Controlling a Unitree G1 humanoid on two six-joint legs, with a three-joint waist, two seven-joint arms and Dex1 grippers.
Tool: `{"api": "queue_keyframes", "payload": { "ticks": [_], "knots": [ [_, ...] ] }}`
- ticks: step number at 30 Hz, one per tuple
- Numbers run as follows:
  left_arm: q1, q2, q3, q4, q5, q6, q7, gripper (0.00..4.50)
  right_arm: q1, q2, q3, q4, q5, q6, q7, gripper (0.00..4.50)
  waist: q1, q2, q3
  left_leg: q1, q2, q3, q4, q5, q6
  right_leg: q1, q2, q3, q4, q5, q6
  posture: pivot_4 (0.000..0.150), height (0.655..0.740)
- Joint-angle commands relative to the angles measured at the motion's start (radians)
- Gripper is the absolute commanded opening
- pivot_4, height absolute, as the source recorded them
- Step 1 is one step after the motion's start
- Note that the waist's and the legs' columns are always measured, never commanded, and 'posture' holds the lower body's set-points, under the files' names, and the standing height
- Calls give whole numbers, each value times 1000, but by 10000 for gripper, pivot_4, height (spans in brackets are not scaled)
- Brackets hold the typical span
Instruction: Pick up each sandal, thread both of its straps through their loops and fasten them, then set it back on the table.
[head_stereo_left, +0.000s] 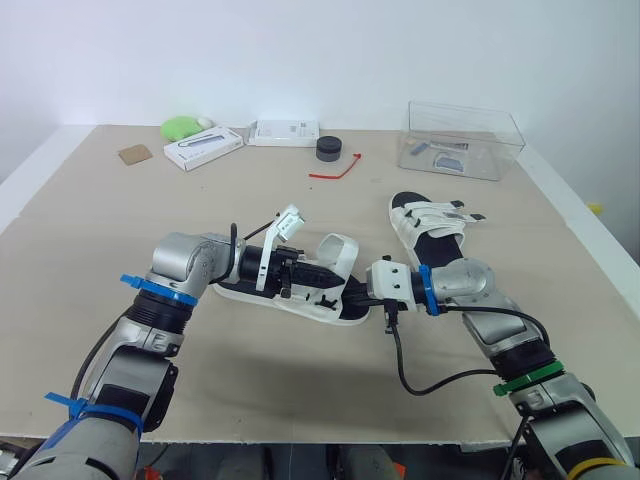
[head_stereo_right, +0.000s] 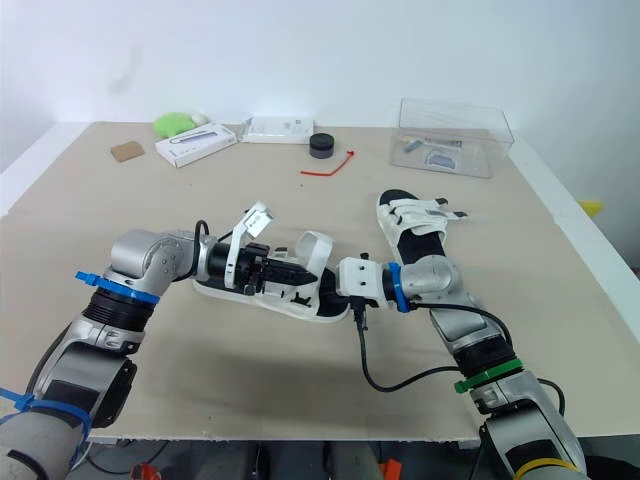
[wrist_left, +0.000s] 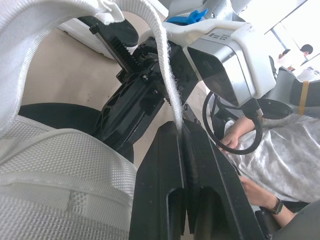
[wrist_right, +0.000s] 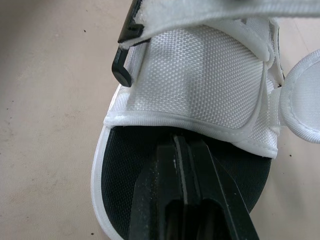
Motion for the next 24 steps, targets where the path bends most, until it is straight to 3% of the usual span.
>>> {"api": "queue_keyframes", "payload": {
  "ticks": [1,24],
  "knots": [
    [-7,8,11,5,0,-13,3,921,25,-32,37,50,-65,28,13,0,0,0,0,0,0,0,0,0,0,0,0,0,0,0,0,1500,7400],
    [34,9,-57,28,90,-133,11,921,18,-27,40,57,-63,26,13,0,0,0,0,0,0,0,0,0,0,0,0,0,0,0,0,1500,7400]
  ]
}}
